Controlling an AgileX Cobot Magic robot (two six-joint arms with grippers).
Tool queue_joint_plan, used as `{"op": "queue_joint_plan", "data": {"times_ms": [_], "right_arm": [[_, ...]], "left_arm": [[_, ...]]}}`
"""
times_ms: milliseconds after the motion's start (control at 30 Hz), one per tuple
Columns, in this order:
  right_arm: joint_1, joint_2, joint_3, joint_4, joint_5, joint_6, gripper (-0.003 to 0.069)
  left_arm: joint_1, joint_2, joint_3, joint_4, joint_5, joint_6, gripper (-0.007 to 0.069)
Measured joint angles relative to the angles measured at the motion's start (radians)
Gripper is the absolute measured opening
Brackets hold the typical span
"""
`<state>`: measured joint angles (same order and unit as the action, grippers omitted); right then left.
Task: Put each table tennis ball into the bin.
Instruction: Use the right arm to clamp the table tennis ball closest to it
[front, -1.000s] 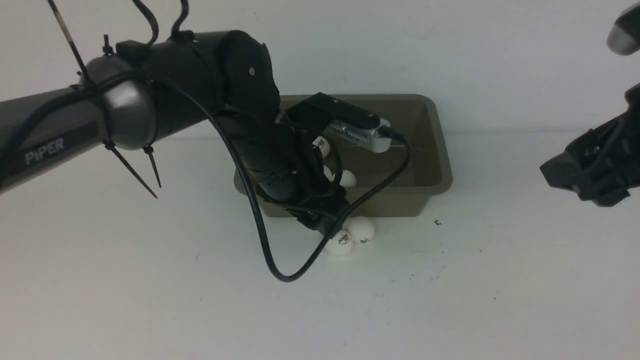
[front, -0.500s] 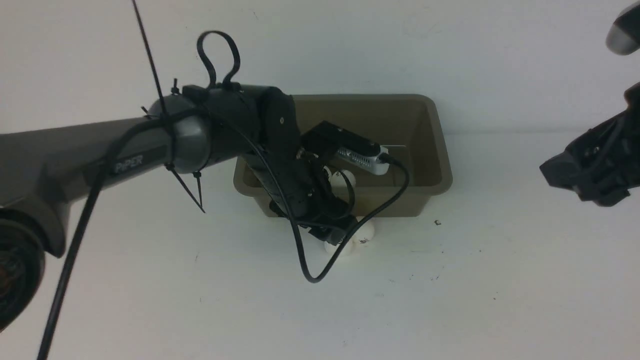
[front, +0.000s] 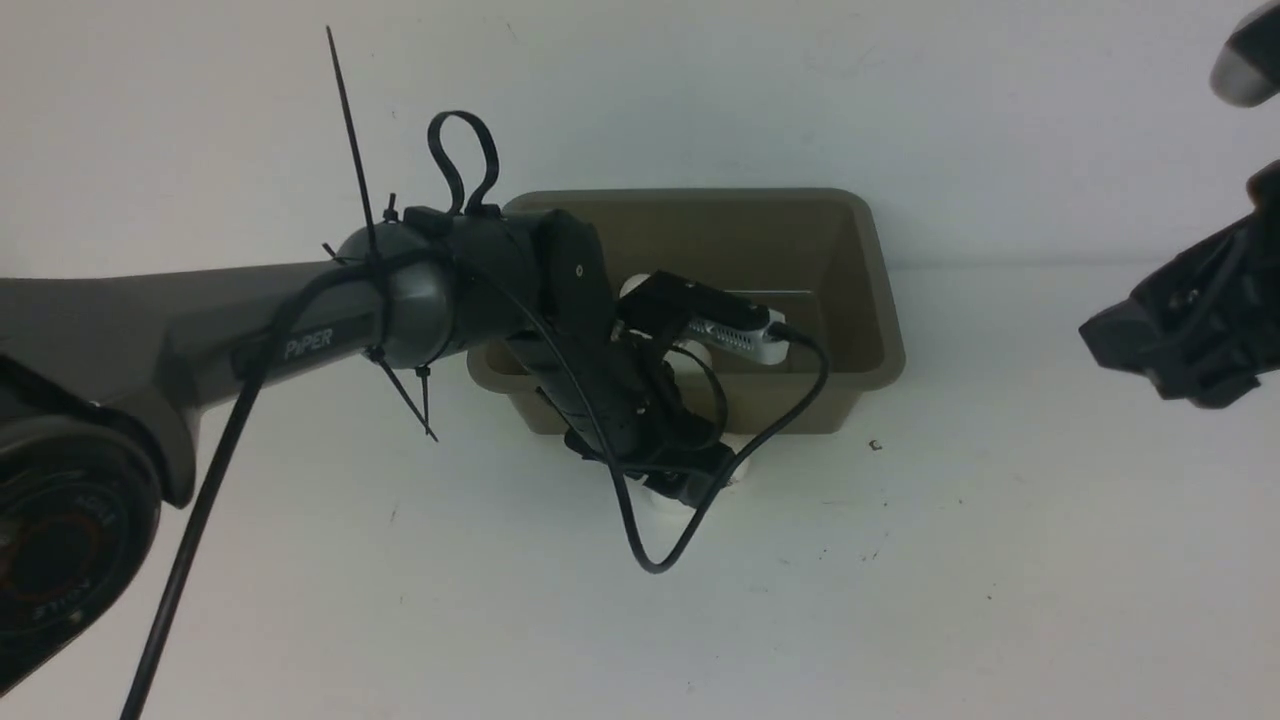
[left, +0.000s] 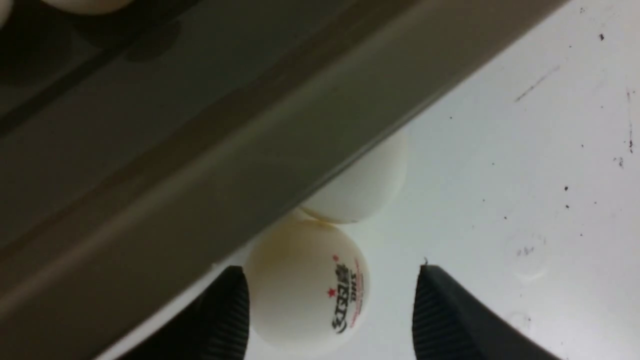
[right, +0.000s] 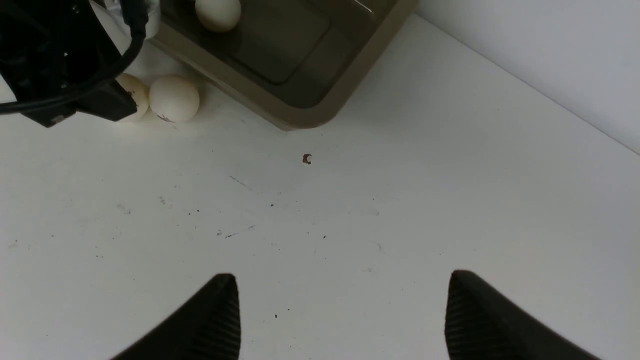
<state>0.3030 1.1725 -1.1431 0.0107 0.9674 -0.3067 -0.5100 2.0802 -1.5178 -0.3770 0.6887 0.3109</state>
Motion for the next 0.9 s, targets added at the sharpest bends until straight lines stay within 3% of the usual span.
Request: {"op": "queue_joint_plan", "data": {"times_ms": [500, 900], "right_arm": [[0.0, 0.0, 0.0, 0.0, 0.0, -0.001, 0.0498], [0.0, 0.0, 0.0, 0.0, 0.0, -0.001, 0.0496]], "left_arm": [[-0.003, 0.028, -0.001, -0.011, -0.009, 0.0, 0.0394], [-0.004, 0.029, -0.011, -0.016, -0.011, -0.002, 0.0132]]}}
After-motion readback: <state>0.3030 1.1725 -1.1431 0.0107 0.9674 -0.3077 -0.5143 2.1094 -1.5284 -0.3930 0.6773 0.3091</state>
